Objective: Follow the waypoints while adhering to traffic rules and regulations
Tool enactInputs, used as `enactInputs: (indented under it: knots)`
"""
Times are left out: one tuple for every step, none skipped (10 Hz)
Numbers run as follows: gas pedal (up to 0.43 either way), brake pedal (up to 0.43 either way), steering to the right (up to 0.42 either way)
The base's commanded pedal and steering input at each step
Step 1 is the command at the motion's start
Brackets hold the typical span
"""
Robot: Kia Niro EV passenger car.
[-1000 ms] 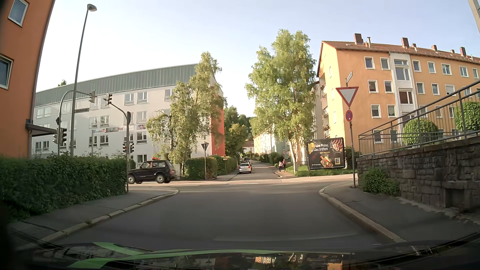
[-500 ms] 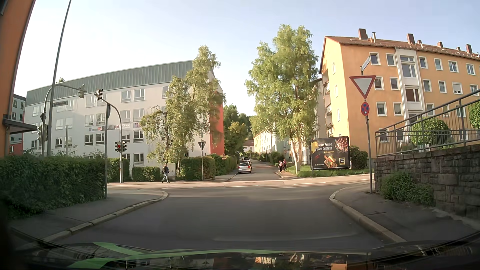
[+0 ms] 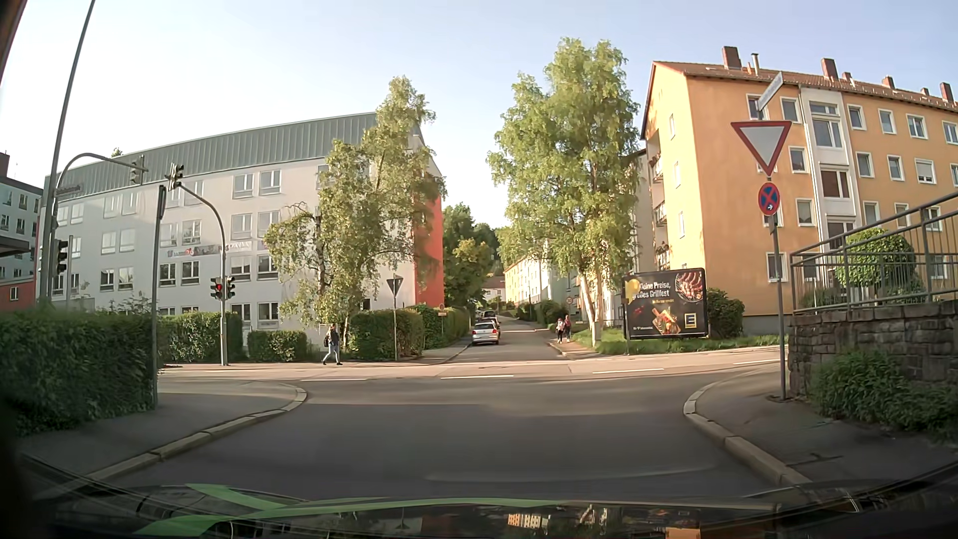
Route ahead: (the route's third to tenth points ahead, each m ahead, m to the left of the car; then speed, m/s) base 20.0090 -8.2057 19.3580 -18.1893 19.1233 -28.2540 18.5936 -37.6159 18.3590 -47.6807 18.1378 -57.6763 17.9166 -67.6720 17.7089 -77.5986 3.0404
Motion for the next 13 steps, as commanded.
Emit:
enactInputs:
  knots:
    - [0.0,0.0,0.011]
    - [0.0,0.0,0.015]
    - [0.0,0.0,0.016]
    - [0.0,0.0,0.018]
    - [0.0,0.0,0.019]
    - [0.0,0.0,0.02]
    - [0.0,0.0,0.021]
    - [0.0,0.0,0.022]
    - [0.0,0.0,0.024]
    - [0.0,0.0,0.025]
    - [0.0,0.0,0.028]
    - [0.0,0.0,0.031]
    - [0.0,0.0,0.035]
